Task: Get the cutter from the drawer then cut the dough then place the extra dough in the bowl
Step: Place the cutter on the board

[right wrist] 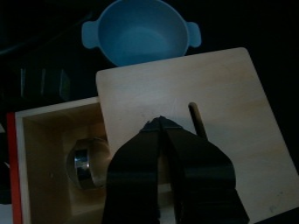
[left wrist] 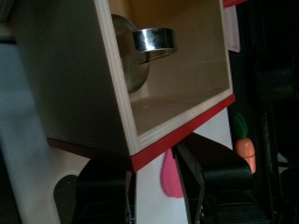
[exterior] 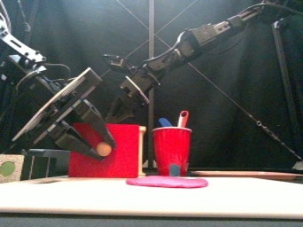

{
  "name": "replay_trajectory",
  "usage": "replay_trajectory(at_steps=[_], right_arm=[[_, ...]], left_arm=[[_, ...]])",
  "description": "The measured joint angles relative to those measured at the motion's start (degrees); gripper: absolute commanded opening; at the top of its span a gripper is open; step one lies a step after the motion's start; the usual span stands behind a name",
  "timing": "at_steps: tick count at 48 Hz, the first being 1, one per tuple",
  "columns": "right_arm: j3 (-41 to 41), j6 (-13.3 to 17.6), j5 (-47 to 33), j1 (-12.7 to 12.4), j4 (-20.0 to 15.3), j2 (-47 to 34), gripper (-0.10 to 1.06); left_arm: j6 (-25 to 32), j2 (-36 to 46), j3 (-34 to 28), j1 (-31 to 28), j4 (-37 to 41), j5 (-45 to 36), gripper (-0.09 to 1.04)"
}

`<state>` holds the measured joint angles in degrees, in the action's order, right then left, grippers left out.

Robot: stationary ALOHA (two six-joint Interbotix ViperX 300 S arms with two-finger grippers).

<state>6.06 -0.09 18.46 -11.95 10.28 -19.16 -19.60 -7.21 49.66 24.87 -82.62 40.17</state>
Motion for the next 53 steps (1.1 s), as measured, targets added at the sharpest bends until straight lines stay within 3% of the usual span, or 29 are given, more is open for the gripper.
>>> replay_trajectory(at_steps=[10,29,53], right_arm=[[0.00,0.09,0.00,0.00,0.00,0.00,0.03],[-0.09,0.09,0.00,0.00,0.00,0.00,0.03],[-0.26,0.18,0.00,0.09,0.00,-0.09,0.03]], left_arm=[[0.00,0.00,0.00,0.00,0.00,0.09,0.60],[0.35,-0.09,0.00,1.49,1.05,0.09,0.84],[0.35,3.60,0.79,2.90,4.92,1.49,0.85]])
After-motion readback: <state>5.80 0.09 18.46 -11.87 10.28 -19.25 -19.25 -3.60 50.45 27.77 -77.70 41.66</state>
